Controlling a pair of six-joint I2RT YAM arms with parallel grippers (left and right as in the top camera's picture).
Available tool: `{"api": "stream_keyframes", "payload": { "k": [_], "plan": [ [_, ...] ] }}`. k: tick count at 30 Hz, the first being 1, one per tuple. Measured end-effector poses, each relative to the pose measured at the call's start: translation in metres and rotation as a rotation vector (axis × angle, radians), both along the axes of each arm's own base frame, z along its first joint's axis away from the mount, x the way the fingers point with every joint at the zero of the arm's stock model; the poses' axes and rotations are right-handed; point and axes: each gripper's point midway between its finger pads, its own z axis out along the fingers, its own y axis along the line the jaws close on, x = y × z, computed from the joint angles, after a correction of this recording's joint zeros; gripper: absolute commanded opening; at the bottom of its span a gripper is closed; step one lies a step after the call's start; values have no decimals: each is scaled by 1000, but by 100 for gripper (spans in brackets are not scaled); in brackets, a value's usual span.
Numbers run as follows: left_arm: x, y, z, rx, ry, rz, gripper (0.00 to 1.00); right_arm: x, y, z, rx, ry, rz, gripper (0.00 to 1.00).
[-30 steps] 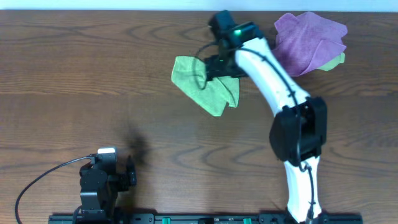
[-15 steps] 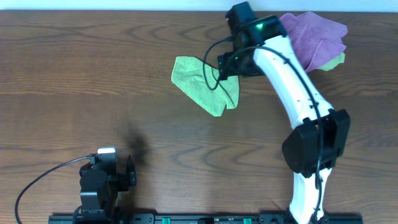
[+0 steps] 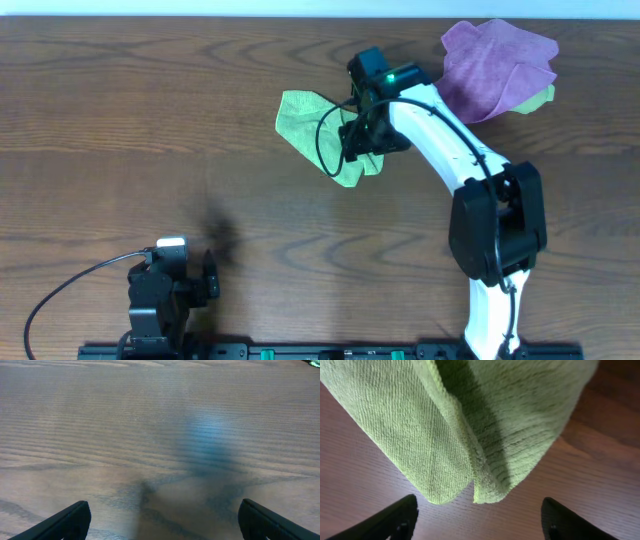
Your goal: Fold the cloth
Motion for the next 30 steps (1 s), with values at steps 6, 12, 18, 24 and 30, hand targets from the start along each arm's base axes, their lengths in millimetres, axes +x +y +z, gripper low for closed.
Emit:
{"api": "stream_keyframes", "payload": {
  "k": [6, 12, 18, 24, 30],
  "plan": [
    [0, 0, 0, 0, 0, 0, 95, 2, 4, -12, 22, -13, 3, 71],
    [0, -1, 0, -5, 0, -6, 95, 8, 9, -21, 51, -48, 9, 63],
    [0, -2, 0, -7, 0, -10, 95, 8, 10, -32, 62, -61, 13, 37],
    [1, -6, 0, -21, -2, -27, 95, 9, 10, -36, 63, -71, 17, 1],
    [7, -24, 8, -83, -44, -112, 95, 21, 4, -26, 18, -116, 8, 1]
  ]
}}
